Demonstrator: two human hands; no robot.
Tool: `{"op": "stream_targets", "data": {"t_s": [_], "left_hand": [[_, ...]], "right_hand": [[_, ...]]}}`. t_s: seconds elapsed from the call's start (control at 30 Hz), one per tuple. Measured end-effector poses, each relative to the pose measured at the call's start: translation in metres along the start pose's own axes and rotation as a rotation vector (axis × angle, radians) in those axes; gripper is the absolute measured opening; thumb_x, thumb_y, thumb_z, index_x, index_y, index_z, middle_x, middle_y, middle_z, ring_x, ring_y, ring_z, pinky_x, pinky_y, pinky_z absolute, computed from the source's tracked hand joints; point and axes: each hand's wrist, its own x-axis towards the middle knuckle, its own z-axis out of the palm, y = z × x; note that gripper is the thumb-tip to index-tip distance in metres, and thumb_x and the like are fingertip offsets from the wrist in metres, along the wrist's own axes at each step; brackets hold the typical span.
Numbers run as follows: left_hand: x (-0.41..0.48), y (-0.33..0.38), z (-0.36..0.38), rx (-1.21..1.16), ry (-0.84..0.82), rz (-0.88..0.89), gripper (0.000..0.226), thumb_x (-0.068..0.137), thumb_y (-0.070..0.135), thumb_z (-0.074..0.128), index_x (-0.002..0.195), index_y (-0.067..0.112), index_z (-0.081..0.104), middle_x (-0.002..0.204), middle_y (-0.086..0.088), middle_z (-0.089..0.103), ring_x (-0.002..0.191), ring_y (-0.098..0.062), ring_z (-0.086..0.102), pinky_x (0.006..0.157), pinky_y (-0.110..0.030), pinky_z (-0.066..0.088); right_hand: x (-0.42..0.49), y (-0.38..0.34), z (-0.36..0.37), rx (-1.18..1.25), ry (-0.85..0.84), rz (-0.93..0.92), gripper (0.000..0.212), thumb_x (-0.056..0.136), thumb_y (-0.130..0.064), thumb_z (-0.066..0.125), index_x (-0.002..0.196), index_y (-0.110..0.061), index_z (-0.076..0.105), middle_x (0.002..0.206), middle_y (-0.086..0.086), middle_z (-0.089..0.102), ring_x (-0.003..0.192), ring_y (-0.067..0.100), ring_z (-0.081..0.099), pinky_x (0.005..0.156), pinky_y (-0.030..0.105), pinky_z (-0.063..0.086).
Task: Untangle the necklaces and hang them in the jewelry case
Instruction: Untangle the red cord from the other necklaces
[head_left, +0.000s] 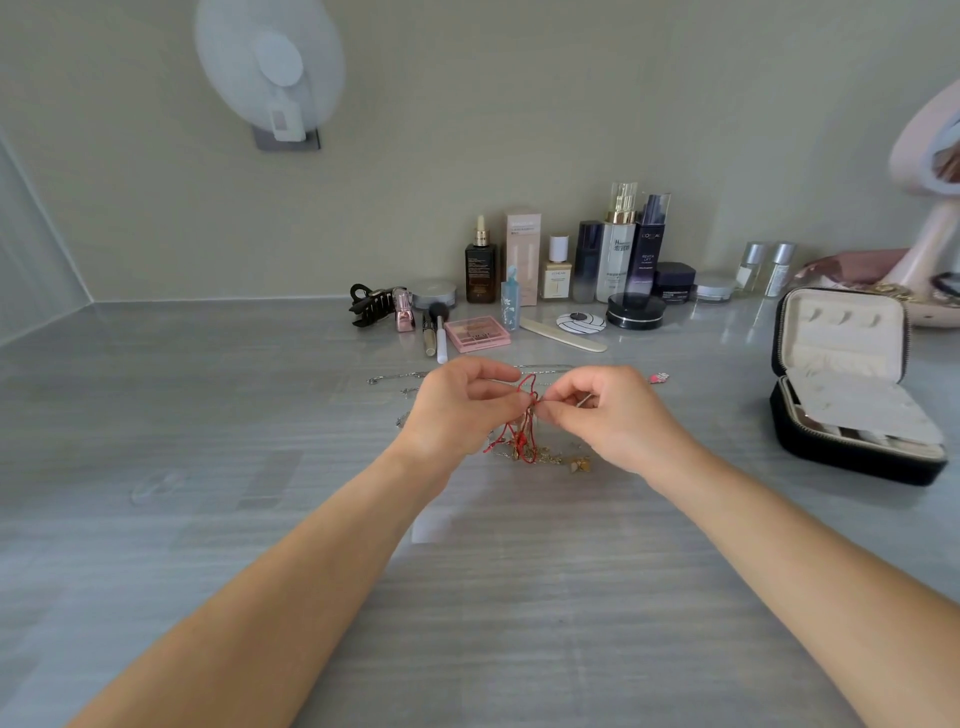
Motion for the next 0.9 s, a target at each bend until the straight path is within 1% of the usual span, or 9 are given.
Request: {"op": "stream_targets", "data": {"t_s": [0.17, 0.23, 0.33, 0.43, 0.53, 0.6, 0.7, 0.8, 0.9], "left_hand": [[0.000, 0.000, -0.001, -0.015, 0.008, -0.012, 0.020, 0.079, 0.005, 0.069, 0.088, 0.021, 0.061, 0.077, 0.004, 0.069, 0.070, -0.009, 0.063, 0.068, -0.021, 0.046], [0.000, 0.000, -0.001, -0.024, 0.003, -0.013, 0.020, 0.079, 0.004, 0.068, 0.089, 0.020, 0.061, 0.078, 0.003, 0.069, 0.069, -0.008, 0.063, 0.066, -0.019, 0.046], [0.000, 0.001, 0.000, -0.027, 0.001, -0.016, 0.020, 0.079, 0.004, 0.068, 0.092, 0.019, 0.061, 0.077, 0.003, 0.068, 0.068, -0.008, 0.062, 0.065, -0.018, 0.046], [0.000, 0.001, -0.001, -0.035, 0.012, -0.022, 0.019, 0.079, 0.006, 0.069, 0.090, 0.019, 0.061, 0.077, 0.002, 0.069, 0.068, -0.008, 0.062, 0.069, -0.023, 0.046], [0.000, 0.001, -0.003, -0.062, 0.018, -0.034, 0.015, 0.081, 0.007, 0.067, 0.091, 0.017, 0.063, 0.083, -0.005, 0.072, 0.069, -0.009, 0.064, 0.074, -0.024, 0.048], [-0.001, 0.000, -0.004, -0.083, 0.013, -0.046, 0.013, 0.082, 0.007, 0.066, 0.091, 0.015, 0.064, 0.085, -0.006, 0.072, 0.066, -0.006, 0.065, 0.072, -0.021, 0.049], [-0.001, 0.001, -0.003, -0.094, 0.001, -0.056, 0.011, 0.083, 0.007, 0.065, 0.087, 0.017, 0.065, 0.079, -0.002, 0.070, 0.062, -0.002, 0.064, 0.068, -0.017, 0.051], [-0.001, 0.000, -0.003, -0.075, -0.003, -0.065, 0.010, 0.082, 0.009, 0.065, 0.089, 0.017, 0.066, 0.077, -0.001, 0.070, 0.067, -0.005, 0.064, 0.074, -0.022, 0.050], [-0.001, 0.001, -0.002, -0.080, 0.005, -0.067, 0.011, 0.082, 0.008, 0.066, 0.089, 0.016, 0.065, 0.076, -0.002, 0.071, 0.064, -0.005, 0.064, 0.070, -0.020, 0.048]], "right_hand": [[0.002, 0.001, -0.004, 0.030, 0.034, 0.030, 0.015, 0.082, -0.018, 0.064, 0.068, -0.023, 0.064, 0.063, -0.009, 0.057, 0.057, 0.003, 0.047, 0.057, 0.019, 0.037], [0.002, 0.000, -0.004, 0.038, -0.009, 0.053, 0.006, 0.080, -0.018, 0.064, 0.077, -0.021, 0.068, 0.064, -0.009, 0.056, 0.056, 0.003, 0.046, 0.056, 0.018, 0.036], [0.000, 0.000, -0.001, 0.030, -0.067, 0.069, 0.012, 0.076, -0.017, 0.068, 0.088, -0.017, 0.070, 0.068, -0.007, 0.057, 0.060, 0.008, 0.049, 0.060, 0.024, 0.041], [0.000, 0.000, -0.001, 0.006, -0.009, 0.031, 0.005, 0.079, -0.022, 0.069, 0.077, -0.017, 0.069, 0.066, -0.007, 0.059, 0.060, 0.007, 0.051, 0.061, 0.024, 0.041], [0.002, 0.002, -0.006, 0.012, 0.032, 0.035, 0.013, 0.079, -0.019, 0.068, 0.067, -0.024, 0.065, 0.066, -0.008, 0.060, 0.060, 0.005, 0.051, 0.062, 0.021, 0.041], [0.001, 0.001, -0.006, 0.016, -0.040, 0.031, 0.013, 0.078, -0.018, 0.069, 0.067, -0.025, 0.066, 0.066, -0.007, 0.062, 0.061, 0.006, 0.052, 0.065, 0.023, 0.043], [-0.002, -0.001, 0.001, 0.038, -0.105, 0.006, 0.007, 0.077, -0.023, 0.071, 0.071, -0.021, 0.069, 0.066, -0.005, 0.062, 0.060, 0.006, 0.049, 0.064, 0.025, 0.042], [0.000, -0.001, 0.005, 0.066, -0.071, -0.018, 0.003, 0.079, -0.023, 0.070, 0.077, -0.021, 0.071, 0.067, -0.005, 0.062, 0.059, 0.005, 0.048, 0.062, 0.024, 0.040], [0.001, -0.001, 0.001, 0.082, -0.014, 0.006, 0.011, 0.079, -0.017, 0.068, 0.069, -0.021, 0.067, 0.064, -0.004, 0.059, 0.056, 0.007, 0.046, 0.059, 0.023, 0.039]]}}
